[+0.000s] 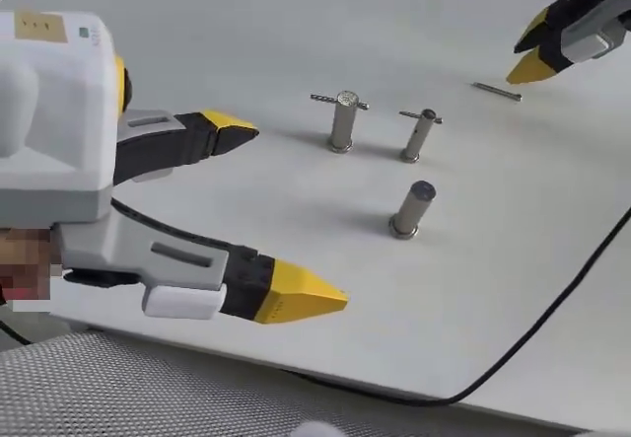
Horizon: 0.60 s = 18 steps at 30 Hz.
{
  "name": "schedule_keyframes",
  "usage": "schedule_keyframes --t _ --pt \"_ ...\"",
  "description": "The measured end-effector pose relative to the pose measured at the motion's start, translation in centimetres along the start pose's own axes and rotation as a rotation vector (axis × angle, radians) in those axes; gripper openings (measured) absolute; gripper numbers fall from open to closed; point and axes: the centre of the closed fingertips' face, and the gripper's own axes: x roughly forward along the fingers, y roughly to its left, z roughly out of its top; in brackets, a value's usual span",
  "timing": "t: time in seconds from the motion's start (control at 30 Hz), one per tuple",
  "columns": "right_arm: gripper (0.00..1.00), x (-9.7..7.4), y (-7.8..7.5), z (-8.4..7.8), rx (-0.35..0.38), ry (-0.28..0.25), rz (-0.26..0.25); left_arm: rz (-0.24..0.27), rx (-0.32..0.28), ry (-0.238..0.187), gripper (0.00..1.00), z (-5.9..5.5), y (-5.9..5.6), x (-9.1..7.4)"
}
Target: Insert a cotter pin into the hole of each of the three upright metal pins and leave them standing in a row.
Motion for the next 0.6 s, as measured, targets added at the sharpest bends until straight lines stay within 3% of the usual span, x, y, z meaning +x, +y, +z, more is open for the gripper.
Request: schedule_keyframes --t 0.13,0.3,0.47,0.6 --pt "0.12 1.4 -0.2 -0.8 0.007 0.034 0.008 0.005 0.000 -0.006 0.99 0.2 0.2 -0.2" --pt "0.12 2.1 0.2 -1.6 0.004 0.073 0.031 0.014 -0.009 -0.010 0.99 0.2 0.4 -0.4" --pt "0.08 2.3 0.2 -1.6 0.001 0.069 0.028 0.024 -0.025 -0.007 0.99 -0.2 0.5 -0.4" --pt "0.01 2.0 1.0 -1.4 0.003 0.074 0.043 0.022 -0.032 -0.008 0.99 -0.4 0.5 -0.4"
